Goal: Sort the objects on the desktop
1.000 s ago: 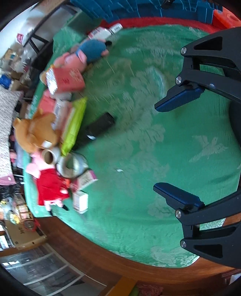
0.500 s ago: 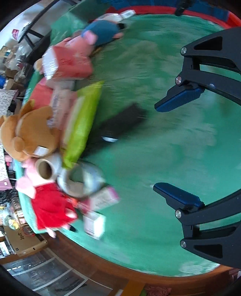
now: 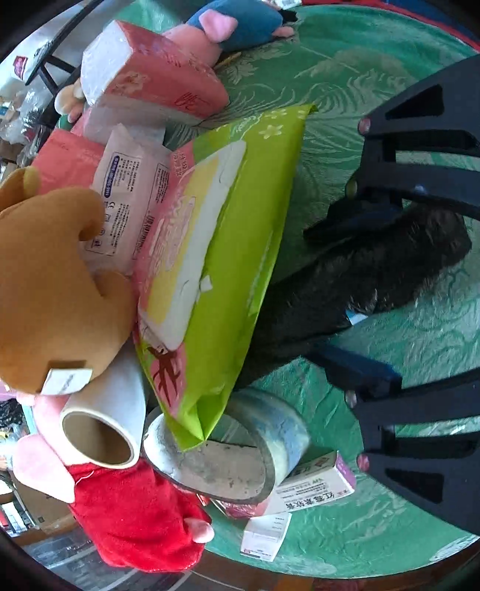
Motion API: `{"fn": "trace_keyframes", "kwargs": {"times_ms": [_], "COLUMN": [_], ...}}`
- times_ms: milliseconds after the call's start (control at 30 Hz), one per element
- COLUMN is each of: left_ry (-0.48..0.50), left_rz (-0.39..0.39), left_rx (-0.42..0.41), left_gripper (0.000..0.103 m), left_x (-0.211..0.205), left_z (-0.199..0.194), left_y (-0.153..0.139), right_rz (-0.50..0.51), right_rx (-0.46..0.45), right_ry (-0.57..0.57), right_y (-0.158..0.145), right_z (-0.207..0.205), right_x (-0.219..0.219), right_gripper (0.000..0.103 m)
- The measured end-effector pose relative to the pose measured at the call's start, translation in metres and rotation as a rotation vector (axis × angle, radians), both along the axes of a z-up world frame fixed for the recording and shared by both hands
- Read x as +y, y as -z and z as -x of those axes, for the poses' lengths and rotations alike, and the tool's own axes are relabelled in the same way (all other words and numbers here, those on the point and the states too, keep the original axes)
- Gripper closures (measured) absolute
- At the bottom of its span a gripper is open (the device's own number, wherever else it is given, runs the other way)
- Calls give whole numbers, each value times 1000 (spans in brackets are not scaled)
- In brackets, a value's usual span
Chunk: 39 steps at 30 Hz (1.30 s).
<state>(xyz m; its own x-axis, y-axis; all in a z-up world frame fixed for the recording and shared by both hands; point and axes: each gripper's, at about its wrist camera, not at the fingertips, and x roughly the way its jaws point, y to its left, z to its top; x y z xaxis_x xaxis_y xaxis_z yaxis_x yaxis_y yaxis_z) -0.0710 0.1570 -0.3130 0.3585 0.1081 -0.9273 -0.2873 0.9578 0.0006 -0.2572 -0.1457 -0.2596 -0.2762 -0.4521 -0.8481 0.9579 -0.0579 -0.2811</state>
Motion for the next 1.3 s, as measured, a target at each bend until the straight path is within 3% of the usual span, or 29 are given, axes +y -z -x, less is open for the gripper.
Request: {"fn": "trace_keyframes", "kwargs": {"times_ms": [100, 367, 533, 700, 767, 1000, 1167, 1300], "left_ry": [-39, -94, -44, -45, -59, -67, -78, -74], "left_rz": [22, 24, 34, 31, 24, 13, 52, 63], "left_rx": [-3, -13, -10, -20, -28, -22, 0, 24], "left_gripper": [67, 69, 69, 67, 66, 66, 69, 69], "left_x": [13, 50, 54, 63, 67, 67, 70, 59], "left_z": [15, 86, 69, 39, 32, 20, 29, 50], "left_y": [-6, -16, -20, -21, -22, -29, -37, -41], "right_rz": [-11, -48, -52, -61, -101, -204, -287, -341], "right_rx": [-59, 77, 174, 266, 247, 198, 206, 214], "right_ry": [-12, -313, -460, -561, -598, -597, -482, -396], "right_y": [-1, 36, 76, 103, 110, 128, 132, 131], "right_z": [-3, -117, -182, -214, -218, -220, -216, -203], "right_x": [-14, -29, -52, -88, -106, -152, -141, -109], "right_gripper": [0, 0, 0, 0, 0, 0, 0, 8]}}
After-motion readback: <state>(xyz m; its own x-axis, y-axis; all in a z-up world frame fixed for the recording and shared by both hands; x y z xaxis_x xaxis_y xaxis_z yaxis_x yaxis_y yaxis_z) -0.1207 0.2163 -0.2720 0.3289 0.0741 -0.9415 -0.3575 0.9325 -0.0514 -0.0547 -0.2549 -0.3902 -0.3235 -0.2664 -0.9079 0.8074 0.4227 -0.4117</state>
